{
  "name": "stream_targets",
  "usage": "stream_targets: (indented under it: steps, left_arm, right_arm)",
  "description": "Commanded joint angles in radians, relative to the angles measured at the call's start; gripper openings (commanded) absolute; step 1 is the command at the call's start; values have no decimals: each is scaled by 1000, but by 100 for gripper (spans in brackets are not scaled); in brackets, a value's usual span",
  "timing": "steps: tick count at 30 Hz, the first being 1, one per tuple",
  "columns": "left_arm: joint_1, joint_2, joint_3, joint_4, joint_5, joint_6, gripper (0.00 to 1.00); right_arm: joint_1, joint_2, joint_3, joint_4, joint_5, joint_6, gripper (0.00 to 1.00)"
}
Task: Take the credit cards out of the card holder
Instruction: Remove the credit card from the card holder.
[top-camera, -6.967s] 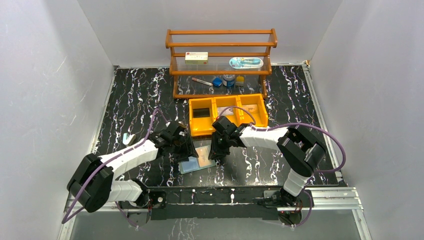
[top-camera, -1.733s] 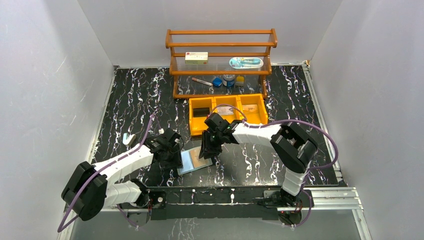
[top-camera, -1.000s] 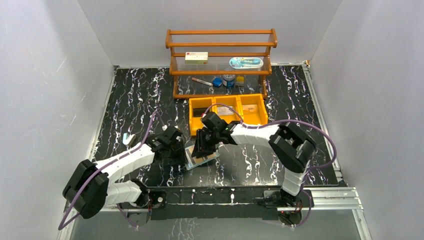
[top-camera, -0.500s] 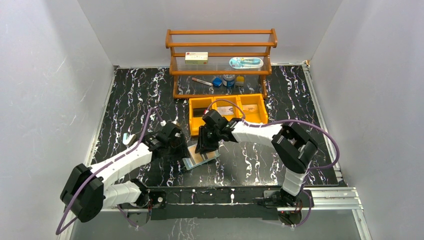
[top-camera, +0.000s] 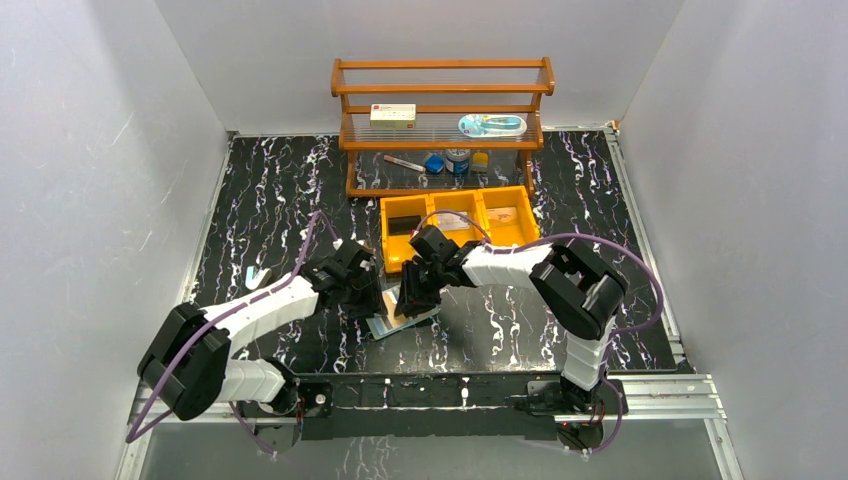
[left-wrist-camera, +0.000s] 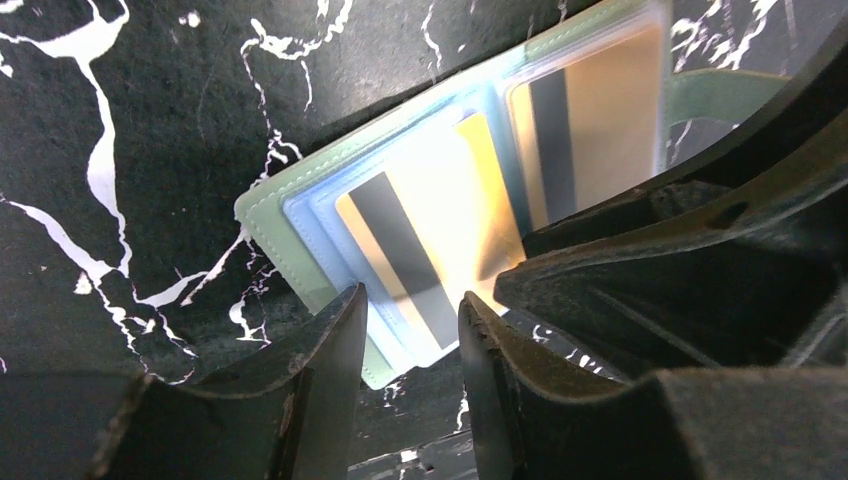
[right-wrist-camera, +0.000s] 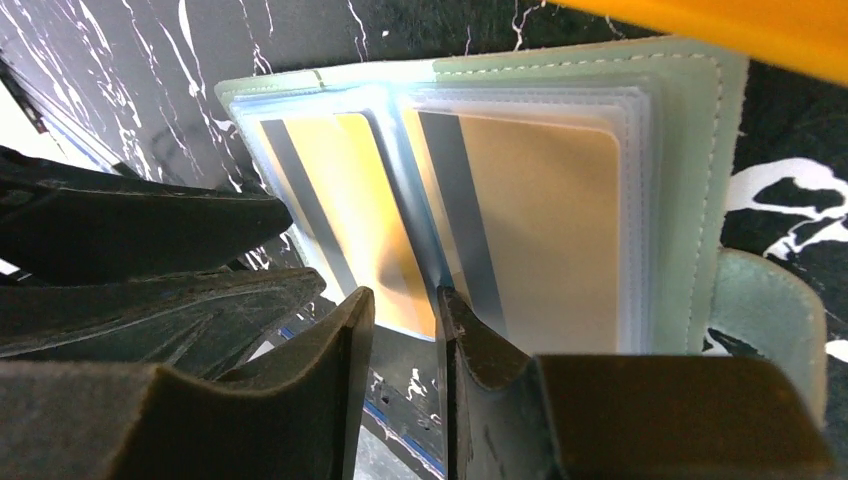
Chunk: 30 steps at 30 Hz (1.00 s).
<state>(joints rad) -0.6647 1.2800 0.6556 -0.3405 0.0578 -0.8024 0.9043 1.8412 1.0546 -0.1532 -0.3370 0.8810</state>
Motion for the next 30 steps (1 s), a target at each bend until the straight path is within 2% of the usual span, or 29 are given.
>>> stream_targets:
  steps: [1, 12, 19, 28, 30]
  left_arm:
    - [-4, 0, -33, 8, 37, 27, 36]
    - [-4, 19, -54, 14, 59, 61, 26]
    - [-4, 36, -40, 14, 83, 95, 19]
    - [-4, 43, -33, 12, 92, 122, 18]
    - [-4, 49, -27, 6, 86, 130, 19]
  right_arm:
    - [1, 1, -37, 43, -28, 17, 37]
    - [22, -34, -72, 121, -55, 71, 31]
    - [23, -91, -96, 168, -44, 119, 19]
    - [24, -167, -185, 198, -10, 190, 6]
    - [23, -179, -210, 213, -10, 204, 5]
